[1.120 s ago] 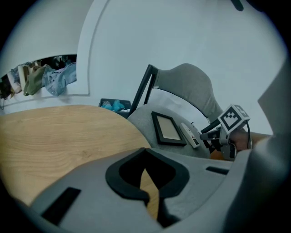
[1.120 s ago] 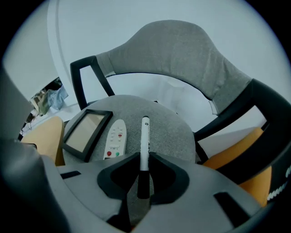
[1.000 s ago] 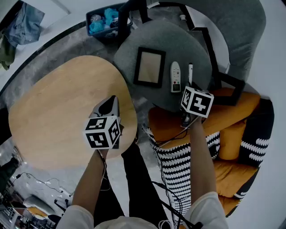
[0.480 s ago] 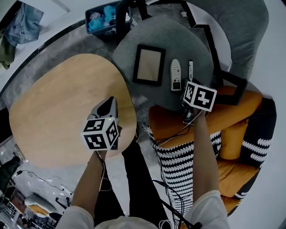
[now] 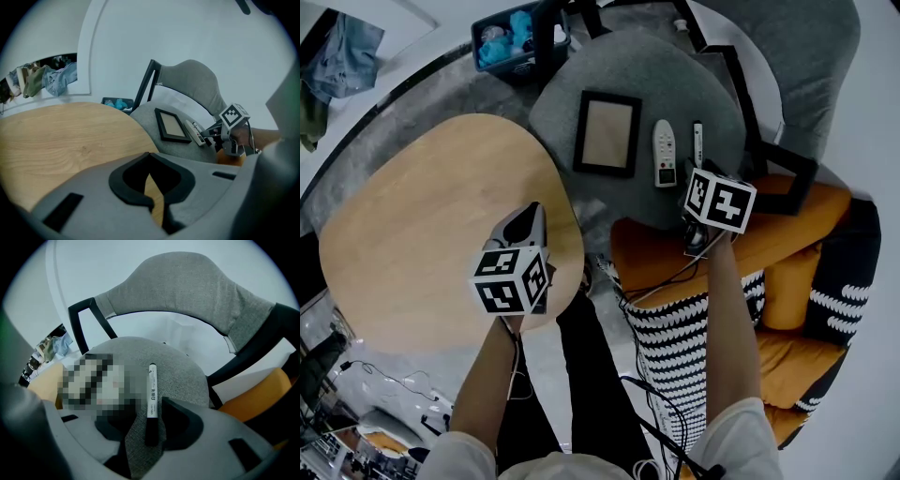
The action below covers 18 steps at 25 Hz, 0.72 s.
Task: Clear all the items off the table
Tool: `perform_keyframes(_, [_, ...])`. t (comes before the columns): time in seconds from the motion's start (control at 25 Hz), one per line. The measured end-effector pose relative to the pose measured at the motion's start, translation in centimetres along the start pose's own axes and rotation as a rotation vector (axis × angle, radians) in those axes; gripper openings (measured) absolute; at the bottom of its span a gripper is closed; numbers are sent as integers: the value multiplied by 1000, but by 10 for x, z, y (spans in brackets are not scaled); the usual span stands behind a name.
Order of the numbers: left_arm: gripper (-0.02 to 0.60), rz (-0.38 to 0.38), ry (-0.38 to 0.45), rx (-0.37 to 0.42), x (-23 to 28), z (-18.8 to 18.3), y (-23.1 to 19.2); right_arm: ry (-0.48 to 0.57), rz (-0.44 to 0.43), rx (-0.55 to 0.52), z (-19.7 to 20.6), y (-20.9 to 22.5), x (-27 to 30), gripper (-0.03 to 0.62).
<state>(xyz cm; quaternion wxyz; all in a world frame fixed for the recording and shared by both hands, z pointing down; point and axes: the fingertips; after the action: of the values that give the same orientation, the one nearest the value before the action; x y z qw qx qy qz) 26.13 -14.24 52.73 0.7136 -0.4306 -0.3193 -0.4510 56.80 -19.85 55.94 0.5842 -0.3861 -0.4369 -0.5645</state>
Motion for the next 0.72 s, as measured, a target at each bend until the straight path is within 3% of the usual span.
perform_keyframes(0.36, [2, -1, -4, -1, -6, 4, -4, 19, -17, 2, -4, -5, -2, 228])
perform_keyframes(0.72, [2, -9, -2, -5, -13, 6, -7, 51, 2, 3, -10, -3, -12, 235])
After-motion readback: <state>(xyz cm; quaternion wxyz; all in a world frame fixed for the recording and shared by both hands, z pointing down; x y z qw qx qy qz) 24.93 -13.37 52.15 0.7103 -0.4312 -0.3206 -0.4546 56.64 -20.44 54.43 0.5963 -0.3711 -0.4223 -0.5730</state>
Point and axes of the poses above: the fingertips, and each gripper's own axes: x forward along the fingers, y to its right, z out of its underside, and after that the axes turned 7 degrees about -y, right-handed
